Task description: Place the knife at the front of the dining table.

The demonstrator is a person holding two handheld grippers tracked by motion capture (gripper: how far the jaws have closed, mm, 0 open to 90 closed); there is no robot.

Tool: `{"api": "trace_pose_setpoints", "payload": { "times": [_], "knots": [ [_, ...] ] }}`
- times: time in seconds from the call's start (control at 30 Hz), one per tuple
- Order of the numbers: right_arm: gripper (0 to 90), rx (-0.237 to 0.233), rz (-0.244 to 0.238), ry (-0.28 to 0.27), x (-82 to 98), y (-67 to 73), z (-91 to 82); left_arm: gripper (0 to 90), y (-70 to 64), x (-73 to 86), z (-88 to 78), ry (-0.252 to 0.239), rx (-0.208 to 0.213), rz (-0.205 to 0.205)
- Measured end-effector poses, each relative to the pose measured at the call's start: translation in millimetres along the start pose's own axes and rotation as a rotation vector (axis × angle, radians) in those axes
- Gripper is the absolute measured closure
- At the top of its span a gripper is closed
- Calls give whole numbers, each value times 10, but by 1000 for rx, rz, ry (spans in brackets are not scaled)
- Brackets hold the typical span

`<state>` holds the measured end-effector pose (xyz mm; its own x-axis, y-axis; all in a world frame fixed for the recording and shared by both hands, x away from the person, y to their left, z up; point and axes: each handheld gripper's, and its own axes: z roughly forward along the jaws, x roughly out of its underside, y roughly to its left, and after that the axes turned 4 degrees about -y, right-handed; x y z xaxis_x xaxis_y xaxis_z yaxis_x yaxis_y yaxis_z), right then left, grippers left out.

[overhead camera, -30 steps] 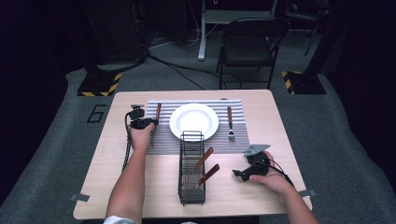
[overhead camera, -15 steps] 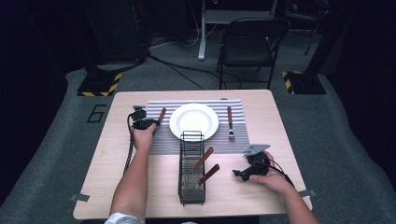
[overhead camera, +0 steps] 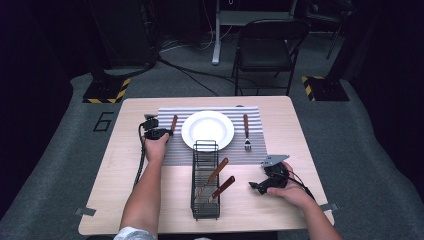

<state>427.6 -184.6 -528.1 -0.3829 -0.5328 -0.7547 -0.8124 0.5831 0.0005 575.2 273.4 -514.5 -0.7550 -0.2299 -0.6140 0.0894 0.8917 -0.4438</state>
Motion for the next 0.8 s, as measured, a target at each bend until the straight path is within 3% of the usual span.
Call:
{"api": "trace_pose_setpoints", "payload": {
  "times": [0.1,0.47,0.53,0.67,0.8],
  "knots": [
    [0,0,0,0,0,0,0,807,-13,9,5,-12,-3,-23],
    [0,0,1,-1,0,1,1,774,-9,19,-48,2,-33,14],
    [0,1,1,-2,0,1,1,770,-22,32,-46,-14,-36,-7],
    [0,1,2,-1,0,2,1,766,19,51,-79,-23,-33,-6],
    [0,1,2,-1,0,2,1,740,48,51,-124,-17,-56,5]
  ]
}}
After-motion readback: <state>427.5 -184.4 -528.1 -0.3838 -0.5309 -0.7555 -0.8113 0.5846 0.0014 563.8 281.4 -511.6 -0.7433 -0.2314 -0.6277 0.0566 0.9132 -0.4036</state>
